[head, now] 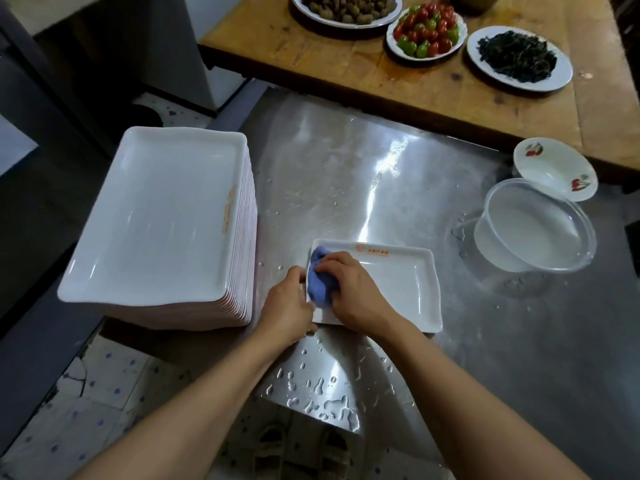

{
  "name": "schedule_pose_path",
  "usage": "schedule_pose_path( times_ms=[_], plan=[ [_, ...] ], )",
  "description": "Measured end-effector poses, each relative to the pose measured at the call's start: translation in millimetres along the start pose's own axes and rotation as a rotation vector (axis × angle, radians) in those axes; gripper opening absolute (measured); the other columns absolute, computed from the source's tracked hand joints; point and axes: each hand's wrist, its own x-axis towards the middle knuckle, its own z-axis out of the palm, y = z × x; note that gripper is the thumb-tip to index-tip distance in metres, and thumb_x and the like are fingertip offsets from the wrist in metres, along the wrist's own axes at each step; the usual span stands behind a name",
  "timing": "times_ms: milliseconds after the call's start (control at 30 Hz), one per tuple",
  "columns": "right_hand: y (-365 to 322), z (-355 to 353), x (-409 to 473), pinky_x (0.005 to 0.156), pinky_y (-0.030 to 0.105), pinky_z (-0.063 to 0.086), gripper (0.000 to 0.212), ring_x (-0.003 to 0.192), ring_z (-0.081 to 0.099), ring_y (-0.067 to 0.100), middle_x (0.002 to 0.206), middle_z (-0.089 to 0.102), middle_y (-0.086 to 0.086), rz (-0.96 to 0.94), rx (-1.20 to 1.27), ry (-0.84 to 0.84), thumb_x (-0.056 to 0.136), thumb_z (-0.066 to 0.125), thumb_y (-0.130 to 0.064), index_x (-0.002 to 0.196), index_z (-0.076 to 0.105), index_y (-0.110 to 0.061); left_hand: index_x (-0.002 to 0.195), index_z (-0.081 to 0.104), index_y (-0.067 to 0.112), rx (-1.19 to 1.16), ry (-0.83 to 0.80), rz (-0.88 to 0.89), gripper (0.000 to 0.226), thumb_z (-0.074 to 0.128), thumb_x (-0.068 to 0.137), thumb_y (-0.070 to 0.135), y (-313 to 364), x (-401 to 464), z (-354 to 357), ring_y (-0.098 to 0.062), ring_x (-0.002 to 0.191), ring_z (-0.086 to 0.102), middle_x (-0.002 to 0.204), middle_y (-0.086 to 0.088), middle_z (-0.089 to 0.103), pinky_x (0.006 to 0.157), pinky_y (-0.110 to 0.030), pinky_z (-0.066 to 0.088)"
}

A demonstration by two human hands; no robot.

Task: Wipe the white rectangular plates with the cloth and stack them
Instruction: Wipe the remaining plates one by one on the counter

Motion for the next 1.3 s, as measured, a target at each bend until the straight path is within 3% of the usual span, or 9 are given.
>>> schedule_pose_path(
  times_ms=[100,167,333,467,567,833,933,1033,1300],
  plan=[
    [-3,-1,-16,0.1,0.025,0.035,0.044,0.116,0.049,0.029,0.128,0.053,0.014,-0.011,0.01,-0.066,0.075,0.053,0.011,0.115,0.064,-0.002,0.109,0.057,0.021,-0.225,-0.028,-0.085,0.038,0.048,0.082,-0.005,-4,0,-1,-0.029,0.078,0.066,0.093,-0.008,0.061,0.061,-0.047,0.059],
    [-2,-1,-28,0.102,0.024,0.032,0.042,0.117,0.049,0.029,0.129,0.053,0.014,-0.038,-0.02,-0.106,0.077,0.051,0.011,0.115,0.065,-0.003,0.11,0.061,0.021,-0.253,-0.027,-0.115,0.047,0.045,0.078,-0.01,-6,1,-1,-0.026,0.068,0.063,0.077,-0.004,0.06,0.062,-0.054,0.058],
    [-2,-1,-49,0.096,0.021,0.03,0.039,0.109,0.051,0.027,0.121,0.06,0.013,-0.141,-0.024,-0.103,0.074,0.054,0.011,0.11,0.064,0.0,0.097,0.065,0.027,-0.285,0.006,-0.127,0.035,0.053,0.077,0.001,0,1,-1,-0.02,0.054,0.059,0.079,0.005,0.066,0.058,-0.042,0.055],
    [2,-1,-57,0.094,0.034,0.04,0.045,0.109,0.05,0.027,0.123,0.055,0.008,-0.099,-0.031,-0.087,0.071,0.055,0.012,0.112,0.062,-0.006,0.082,0.062,0.03,-0.217,0.063,-0.094,0.018,0.061,0.077,0.013,5,3,4,-0.021,0.06,0.064,0.093,0.002,0.07,0.055,-0.037,0.057],
    [11,-9,-63,0.096,0.037,0.041,0.042,0.112,0.051,0.027,0.124,0.055,0.009,-0.041,-0.038,-0.07,0.075,0.056,0.009,0.112,0.063,-0.008,0.09,0.063,0.029,-0.084,0.11,-0.069,0.023,0.066,0.073,0.013,8,3,8,-0.016,0.077,0.063,0.093,0.009,0.068,0.068,-0.029,0.052],
    [55,-48,-102,0.091,0.034,0.047,0.027,0.114,0.05,0.018,0.127,0.049,-0.002,0.256,-0.222,-0.019,0.078,0.061,-0.005,0.101,0.07,-0.015,0.092,0.058,0.033,0.069,0.096,-0.048,0.042,0.049,0.074,-0.004,11,5,13,-0.016,0.05,0.064,0.077,0.008,0.059,0.033,-0.017,0.042],
    [58,-55,-99,0.085,0.033,0.049,0.011,0.104,0.053,0.014,0.128,0.045,-0.006,0.322,-0.253,0.034,0.081,0.063,-0.011,0.086,0.067,-0.02,0.11,0.062,0.025,0.114,0.075,-0.015,0.049,0.047,0.074,-0.004,8,6,15,-0.028,0.059,0.066,0.073,-0.002,0.06,0.043,-0.025,0.049],
    [63,-60,-78,0.087,0.035,0.048,0.012,0.112,0.047,0.02,0.13,0.041,0.001,0.296,-0.334,0.087,0.087,0.057,-0.017,0.097,0.062,-0.013,0.116,0.063,0.02,0.202,0.081,0.047,0.052,0.047,0.072,-0.004,7,6,15,-0.034,0.069,0.064,0.066,-0.001,0.056,0.066,-0.035,0.054],
    [44,-28,-27,0.1,0.033,0.036,0.038,0.125,0.036,0.031,0.139,0.042,0.011,0.085,-0.153,0.121,0.081,0.054,-0.003,0.119,0.059,-0.002,0.118,0.063,0.021,0.227,0.1,0.089,0.055,0.051,0.07,-0.002,5,7,16,-0.034,0.081,0.062,0.086,-0.011,0.068,0.068,-0.028,0.046]
  ],
)
